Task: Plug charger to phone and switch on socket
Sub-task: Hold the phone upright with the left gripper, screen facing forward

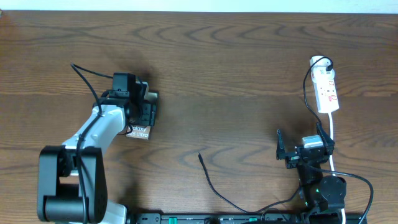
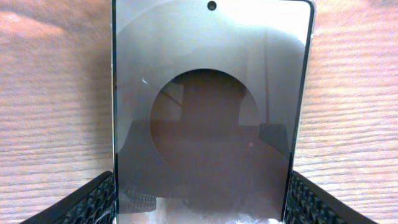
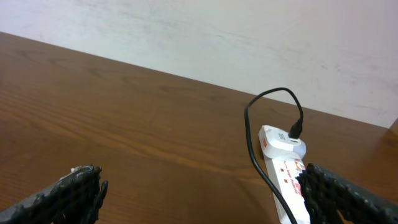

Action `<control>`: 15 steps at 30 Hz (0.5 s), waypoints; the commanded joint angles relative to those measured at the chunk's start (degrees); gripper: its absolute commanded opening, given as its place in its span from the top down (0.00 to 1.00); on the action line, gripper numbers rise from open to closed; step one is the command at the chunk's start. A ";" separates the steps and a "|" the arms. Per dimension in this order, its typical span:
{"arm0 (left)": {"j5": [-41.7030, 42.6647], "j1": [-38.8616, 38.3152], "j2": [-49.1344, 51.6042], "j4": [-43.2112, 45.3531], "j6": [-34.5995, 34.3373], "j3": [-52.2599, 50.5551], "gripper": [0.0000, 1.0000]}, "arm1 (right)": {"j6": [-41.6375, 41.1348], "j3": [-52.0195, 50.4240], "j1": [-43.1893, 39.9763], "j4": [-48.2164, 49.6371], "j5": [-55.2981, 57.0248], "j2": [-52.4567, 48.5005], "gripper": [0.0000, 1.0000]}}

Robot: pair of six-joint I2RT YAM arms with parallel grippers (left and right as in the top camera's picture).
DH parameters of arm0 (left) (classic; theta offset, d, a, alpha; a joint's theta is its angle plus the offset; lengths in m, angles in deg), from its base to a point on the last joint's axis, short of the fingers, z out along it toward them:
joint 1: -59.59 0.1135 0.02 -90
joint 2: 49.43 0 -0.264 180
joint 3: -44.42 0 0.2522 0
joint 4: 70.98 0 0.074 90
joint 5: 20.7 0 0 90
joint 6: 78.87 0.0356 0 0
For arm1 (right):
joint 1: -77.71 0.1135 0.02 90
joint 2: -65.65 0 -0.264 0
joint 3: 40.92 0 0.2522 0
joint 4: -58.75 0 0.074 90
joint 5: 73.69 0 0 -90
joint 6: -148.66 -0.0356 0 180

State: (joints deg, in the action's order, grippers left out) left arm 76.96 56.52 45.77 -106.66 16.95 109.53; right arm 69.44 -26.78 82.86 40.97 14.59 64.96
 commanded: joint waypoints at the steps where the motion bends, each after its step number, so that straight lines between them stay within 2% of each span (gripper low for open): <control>1: 0.87 -0.04 -2.10 0.13 -0.50 0.22 0.77 | -0.44 -0.07 -0.39 -0.26 -0.35 0.37 0.01; 5: 0.90 -0.04 -2.10 -0.28 -0.59 0.22 0.77 | -0.44 -0.07 -0.39 -0.26 -0.35 0.37 0.01; 9: 1.14 -0.04 -2.10 -0.55 -4.24 0.22 0.78 | -0.44 -0.07 -0.39 -0.26 -0.35 0.37 0.01; 15: 13.55 -0.04 -2.10 -0.13 -4.92 1.16 0.80 | -0.44 -0.07 -0.39 -0.26 -0.35 0.37 0.01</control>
State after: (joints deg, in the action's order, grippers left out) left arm 82.29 56.54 44.85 -107.07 13.68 109.53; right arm 69.44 -26.78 82.86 40.97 14.59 64.96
